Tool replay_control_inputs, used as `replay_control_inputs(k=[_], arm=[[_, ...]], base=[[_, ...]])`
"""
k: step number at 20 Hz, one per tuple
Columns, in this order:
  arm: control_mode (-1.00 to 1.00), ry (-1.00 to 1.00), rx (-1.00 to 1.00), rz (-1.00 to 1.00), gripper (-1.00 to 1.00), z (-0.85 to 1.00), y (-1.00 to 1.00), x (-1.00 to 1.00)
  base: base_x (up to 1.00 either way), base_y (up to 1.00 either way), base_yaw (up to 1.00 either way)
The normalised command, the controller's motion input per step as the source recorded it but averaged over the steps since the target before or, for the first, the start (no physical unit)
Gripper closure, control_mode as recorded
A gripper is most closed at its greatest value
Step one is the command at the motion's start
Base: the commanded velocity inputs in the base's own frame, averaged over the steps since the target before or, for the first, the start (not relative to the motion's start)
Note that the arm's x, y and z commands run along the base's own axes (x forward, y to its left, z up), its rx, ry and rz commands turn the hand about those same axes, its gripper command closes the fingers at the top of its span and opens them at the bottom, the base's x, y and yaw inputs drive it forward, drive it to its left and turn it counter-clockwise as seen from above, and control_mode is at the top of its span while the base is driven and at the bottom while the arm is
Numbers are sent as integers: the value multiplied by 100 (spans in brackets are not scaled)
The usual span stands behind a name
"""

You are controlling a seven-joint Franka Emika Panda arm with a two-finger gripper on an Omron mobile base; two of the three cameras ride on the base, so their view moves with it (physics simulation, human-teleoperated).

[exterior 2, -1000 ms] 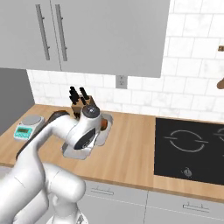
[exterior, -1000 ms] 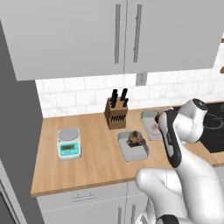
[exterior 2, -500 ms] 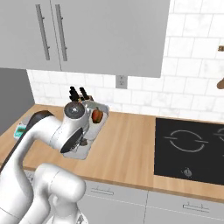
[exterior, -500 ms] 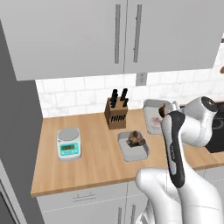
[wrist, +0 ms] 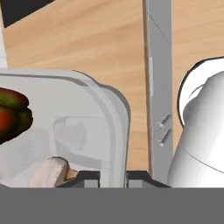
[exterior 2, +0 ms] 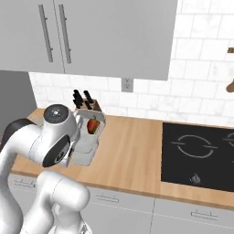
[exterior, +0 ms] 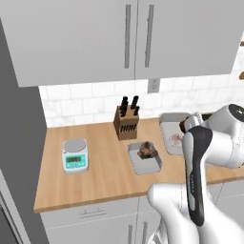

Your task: Take the meat container that has the steak and place it on the second highest rack of the freezer. Then take the vegetable container that has the bell pepper and garlic and place it on the highest rack of the freezer.

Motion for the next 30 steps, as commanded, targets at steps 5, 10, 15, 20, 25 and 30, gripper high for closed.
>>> replay_control_inputs(k=[5,10,15,20,25,30], arm=[[100,0,0,0,100,0,0,0],[100,0,0,0,100,0,0,0],[100,0,0,0,100,0,0,0],[100,0,0,0,100,0,0,0],[100,0,0,0,100,0,0,0],[100,0,0,0,100,0,0,0]], base=[[-100,6,5],[-91,56,30],[-40,96,41],[1,100,22],[4,100,2],[7,100,0]])
